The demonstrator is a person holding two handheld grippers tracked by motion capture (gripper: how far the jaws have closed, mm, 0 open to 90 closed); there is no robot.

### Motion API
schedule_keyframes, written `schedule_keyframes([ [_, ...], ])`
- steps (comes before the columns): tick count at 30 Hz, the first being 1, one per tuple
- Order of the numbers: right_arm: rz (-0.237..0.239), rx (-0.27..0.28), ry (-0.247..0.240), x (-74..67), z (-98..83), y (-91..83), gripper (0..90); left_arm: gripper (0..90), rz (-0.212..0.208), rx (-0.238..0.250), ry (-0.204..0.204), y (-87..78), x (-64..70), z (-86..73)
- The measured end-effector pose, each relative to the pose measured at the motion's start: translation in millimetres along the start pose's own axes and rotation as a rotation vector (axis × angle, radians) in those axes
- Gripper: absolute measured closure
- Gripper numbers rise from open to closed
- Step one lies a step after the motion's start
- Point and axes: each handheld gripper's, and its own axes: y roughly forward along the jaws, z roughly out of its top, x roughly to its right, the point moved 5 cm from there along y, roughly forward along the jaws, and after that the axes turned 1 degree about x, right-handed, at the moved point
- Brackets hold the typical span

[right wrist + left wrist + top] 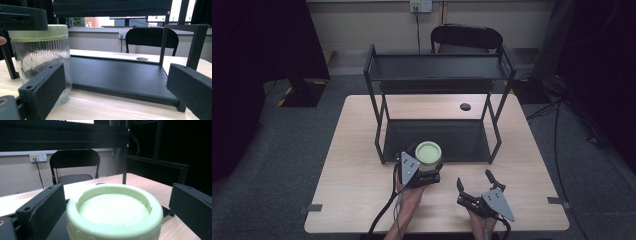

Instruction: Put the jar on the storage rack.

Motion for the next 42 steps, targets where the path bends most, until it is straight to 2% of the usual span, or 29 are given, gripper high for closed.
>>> schedule_keyframes([
  [2, 0.0, 0.0, 0.0, 0.0, 0.0, 0.0, 1.3, 0.4, -0.003, 0.003, -0.01, 1.1, -0.3, -1.6],
  [8, 0.0, 0.0, 0.0, 0.0, 0.0, 0.0, 1.3, 0.4, 0.006, 0.001, 0.002, 3.3, -0.8, -7.0],
  [13, 0.001, 0.001, 0.0, 0.0, 0.0, -0.1, 1.3, 0.6, -0.003, 0.013, -0.012, 5.4, 0.5, -7.6],
  [14, 0.001, 0.001, 0.0, 0.0, 0.0, -0.1, 1.3, 0.6, 0.003, 0.015, 0.001, 5.9, 0.6, -7.7],
  [23, 0.002, 0.001, 0.0, 0.0, 0.0, -0.1, 1.3, 0.5, 0.004, -0.006, -0.006, 8.0, 0.8, -12.7],
  [24, 0.003, 0.001, 0.0, 0.0, 0.0, -0.1, 1.3, 0.5, 0.012, -0.019, 0.008, 9.1, 1.0, -15.6],
  [26, 0.003, 0.001, -0.001, 0.0, 0.0, -0.1, 1.3, 0.7, 0.008, -0.034, 0.005, 10.0, 0.9, -19.3],
  [42, 0.006, 0.001, -0.001, -0.1, 0.0, -0.3, 1.3, 1.8, 0.003, -0.045, 0.001, 12.4, -0.6, -32.2],
])
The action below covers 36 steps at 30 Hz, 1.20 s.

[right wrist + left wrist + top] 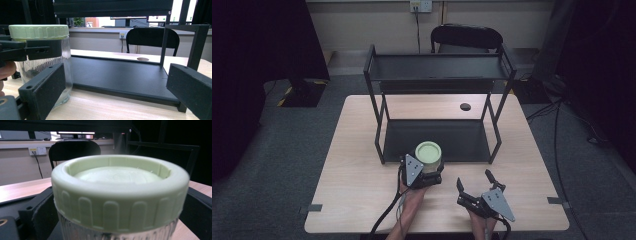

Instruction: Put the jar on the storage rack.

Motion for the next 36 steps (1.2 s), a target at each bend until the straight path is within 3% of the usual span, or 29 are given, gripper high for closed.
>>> schedule_keyframes([
  [5, 0.0, 0.0, 0.0, 0.0, 0.0, 0.0, 1.3, 1.8, 0.003, -0.002, 0.01, 1.2, 1.0, -3.9],
  [17, 0.003, 0.0, -0.001, -0.1, 0.0, -0.1, 1.3, 2.5, -0.001, -0.023, -0.008, 5.1, -0.3, -10.2],
  [20, 0.002, 0.0, 0.0, -0.2, 0.0, -0.1, 1.3, 2.7, -0.003, -0.022, -0.028, 6.0, -1.7, -11.3],
  [36, 0.005, 0.0, 0.0, -0.3, 0.0, -0.3, 1.3, 8.1, -0.009, -0.026, -0.025, 8.8, -1.6, -16.9],
])
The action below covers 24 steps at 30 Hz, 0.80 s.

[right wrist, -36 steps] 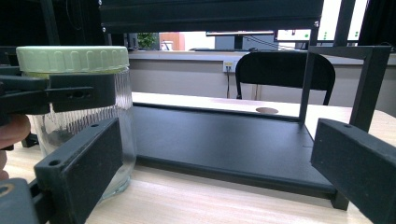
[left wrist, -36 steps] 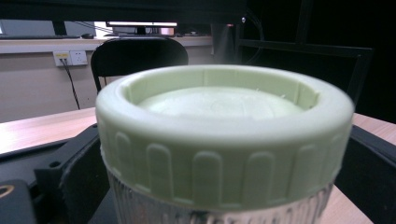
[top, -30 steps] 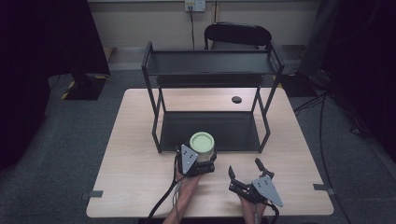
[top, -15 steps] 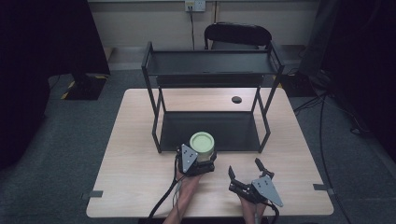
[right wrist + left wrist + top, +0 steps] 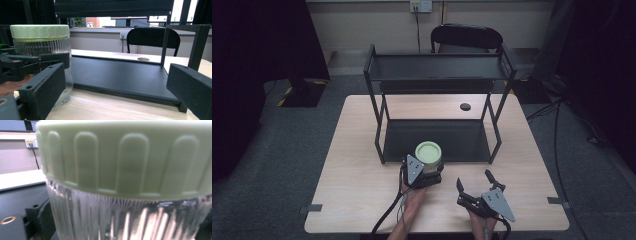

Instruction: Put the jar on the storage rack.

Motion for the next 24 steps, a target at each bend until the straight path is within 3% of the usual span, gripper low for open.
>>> schedule_keyframes([
  [24, -0.001, 0.0, 0.001, -0.1, 0.0, -0.4, 1.3, 11.2, 0.028, 0.009, 0.024, -0.4, 1.6, 0.0],
])
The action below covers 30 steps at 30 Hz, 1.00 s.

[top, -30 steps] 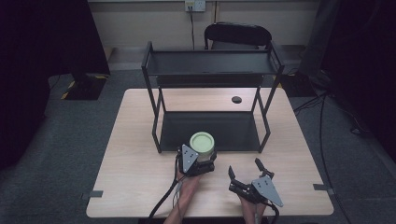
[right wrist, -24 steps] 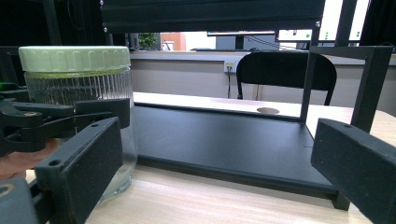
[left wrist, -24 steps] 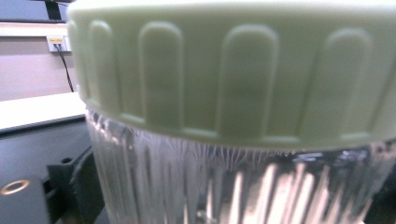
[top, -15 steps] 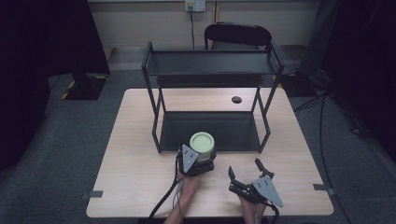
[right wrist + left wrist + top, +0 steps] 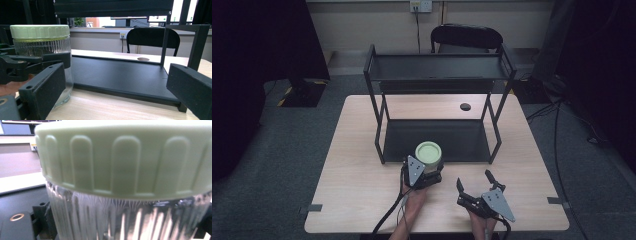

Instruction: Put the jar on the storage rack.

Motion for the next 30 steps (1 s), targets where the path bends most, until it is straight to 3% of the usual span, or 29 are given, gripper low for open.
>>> schedule_keyframes([
  [30, 0.011, 0.0, 0.001, -0.3, 0.1, -0.1, 1.3, 11.4, 0.006, -0.021, -0.009, 1.6, 0.0, 2.0],
])
